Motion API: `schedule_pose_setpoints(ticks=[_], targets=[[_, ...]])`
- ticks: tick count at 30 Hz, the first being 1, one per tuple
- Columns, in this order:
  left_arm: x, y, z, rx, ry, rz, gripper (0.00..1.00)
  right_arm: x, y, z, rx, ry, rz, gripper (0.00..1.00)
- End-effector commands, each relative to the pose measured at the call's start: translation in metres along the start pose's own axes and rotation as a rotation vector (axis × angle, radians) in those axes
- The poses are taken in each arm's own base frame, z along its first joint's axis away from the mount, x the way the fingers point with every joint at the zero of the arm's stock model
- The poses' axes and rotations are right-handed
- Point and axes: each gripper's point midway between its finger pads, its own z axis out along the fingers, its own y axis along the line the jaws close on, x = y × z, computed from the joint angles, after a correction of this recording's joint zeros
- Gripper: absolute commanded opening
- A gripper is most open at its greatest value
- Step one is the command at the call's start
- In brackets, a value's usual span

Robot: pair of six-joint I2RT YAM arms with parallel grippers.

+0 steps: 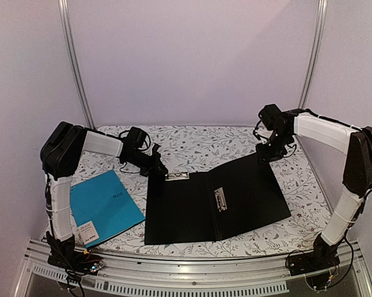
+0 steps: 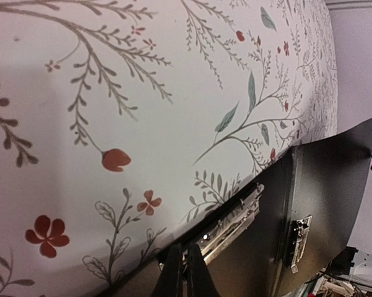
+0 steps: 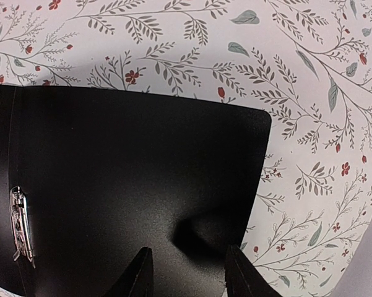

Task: Put the files into the folder
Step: Open the spring clip on the folder at the center of the board.

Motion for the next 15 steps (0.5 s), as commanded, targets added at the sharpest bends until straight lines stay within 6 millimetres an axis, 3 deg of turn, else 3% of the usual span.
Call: schedule_pose_setpoints(ticks=[1,11,15], targets=[[0.006,0.013,0.004,-0.019,0.011,-0.006,0.0,-0.007,0.005,-0.009,-0.003,-0.022,-0.02,0.43],[0.003,0.009,-0.002,-0.051,-0.004,0.056,0.0,-0.045,0.016,-0.05,-0.03,-0.172,-0.041,0.63],[0.003,0.004,-0.003,-0.049,-0.007,0.075,0.0,-0.061,0.033,-0.063,-0.067,-0.226,-0.079,0.67]])
